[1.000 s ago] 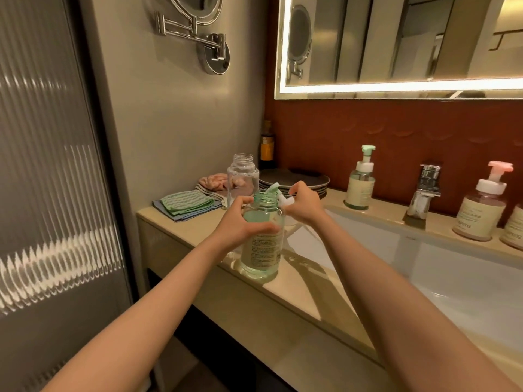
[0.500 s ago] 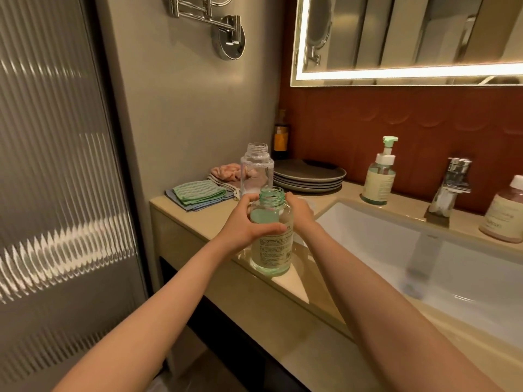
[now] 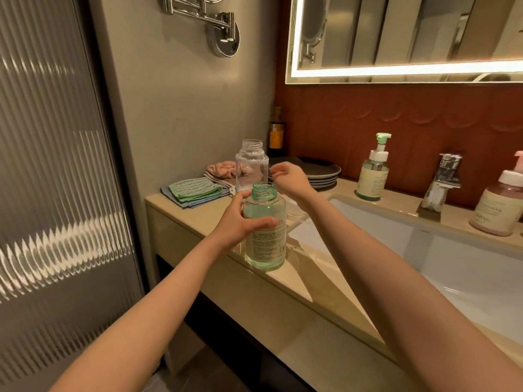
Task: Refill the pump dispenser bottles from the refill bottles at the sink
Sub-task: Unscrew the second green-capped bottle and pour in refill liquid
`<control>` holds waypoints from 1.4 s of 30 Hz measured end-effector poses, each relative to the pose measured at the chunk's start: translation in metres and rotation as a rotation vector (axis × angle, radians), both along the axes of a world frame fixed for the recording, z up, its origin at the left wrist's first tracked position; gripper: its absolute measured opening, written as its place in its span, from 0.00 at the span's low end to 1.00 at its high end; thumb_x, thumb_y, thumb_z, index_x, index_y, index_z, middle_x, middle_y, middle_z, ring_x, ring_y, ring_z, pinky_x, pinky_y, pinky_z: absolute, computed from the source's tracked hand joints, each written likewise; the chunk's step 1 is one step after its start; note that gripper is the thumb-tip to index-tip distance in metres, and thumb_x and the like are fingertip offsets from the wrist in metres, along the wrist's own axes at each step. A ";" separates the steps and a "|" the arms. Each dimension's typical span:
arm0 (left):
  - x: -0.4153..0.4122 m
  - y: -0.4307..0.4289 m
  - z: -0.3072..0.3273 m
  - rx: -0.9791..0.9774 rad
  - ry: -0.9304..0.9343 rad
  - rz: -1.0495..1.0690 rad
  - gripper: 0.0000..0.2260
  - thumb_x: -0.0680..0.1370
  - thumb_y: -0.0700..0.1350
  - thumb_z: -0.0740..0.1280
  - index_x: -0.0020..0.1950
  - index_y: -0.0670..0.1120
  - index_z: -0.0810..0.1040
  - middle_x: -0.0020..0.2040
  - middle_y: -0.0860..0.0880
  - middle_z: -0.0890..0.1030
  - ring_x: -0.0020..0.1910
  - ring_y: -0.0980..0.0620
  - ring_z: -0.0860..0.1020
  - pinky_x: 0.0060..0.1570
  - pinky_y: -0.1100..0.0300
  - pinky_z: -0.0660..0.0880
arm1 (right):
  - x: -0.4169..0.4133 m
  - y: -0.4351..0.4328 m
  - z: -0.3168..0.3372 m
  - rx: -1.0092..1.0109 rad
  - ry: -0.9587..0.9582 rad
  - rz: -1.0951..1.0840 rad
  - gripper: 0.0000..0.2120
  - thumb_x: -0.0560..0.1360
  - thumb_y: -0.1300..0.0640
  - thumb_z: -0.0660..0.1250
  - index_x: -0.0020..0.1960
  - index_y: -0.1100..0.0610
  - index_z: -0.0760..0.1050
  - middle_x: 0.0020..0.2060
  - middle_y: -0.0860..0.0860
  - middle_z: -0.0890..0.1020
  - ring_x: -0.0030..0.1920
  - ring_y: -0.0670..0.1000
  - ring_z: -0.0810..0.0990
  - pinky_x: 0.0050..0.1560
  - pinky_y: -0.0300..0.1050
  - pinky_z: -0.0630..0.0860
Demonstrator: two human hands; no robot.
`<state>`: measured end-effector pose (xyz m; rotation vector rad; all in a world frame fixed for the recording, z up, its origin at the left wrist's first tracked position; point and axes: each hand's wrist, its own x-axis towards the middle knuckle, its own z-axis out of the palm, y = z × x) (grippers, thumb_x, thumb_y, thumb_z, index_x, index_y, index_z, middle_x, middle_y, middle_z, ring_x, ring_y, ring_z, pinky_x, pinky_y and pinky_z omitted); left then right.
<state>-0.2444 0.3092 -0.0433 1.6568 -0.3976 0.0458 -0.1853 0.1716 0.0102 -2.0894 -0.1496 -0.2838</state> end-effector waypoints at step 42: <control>0.008 -0.043 0.004 0.073 -0.032 0.176 0.33 0.67 0.43 0.75 0.68 0.50 0.63 0.66 0.47 0.71 0.61 0.47 0.72 0.58 0.52 0.70 | -0.061 -0.075 0.020 -0.291 -0.298 -0.165 0.25 0.57 0.54 0.78 0.49 0.57 0.70 0.46 0.52 0.78 0.46 0.53 0.77 0.42 0.47 0.76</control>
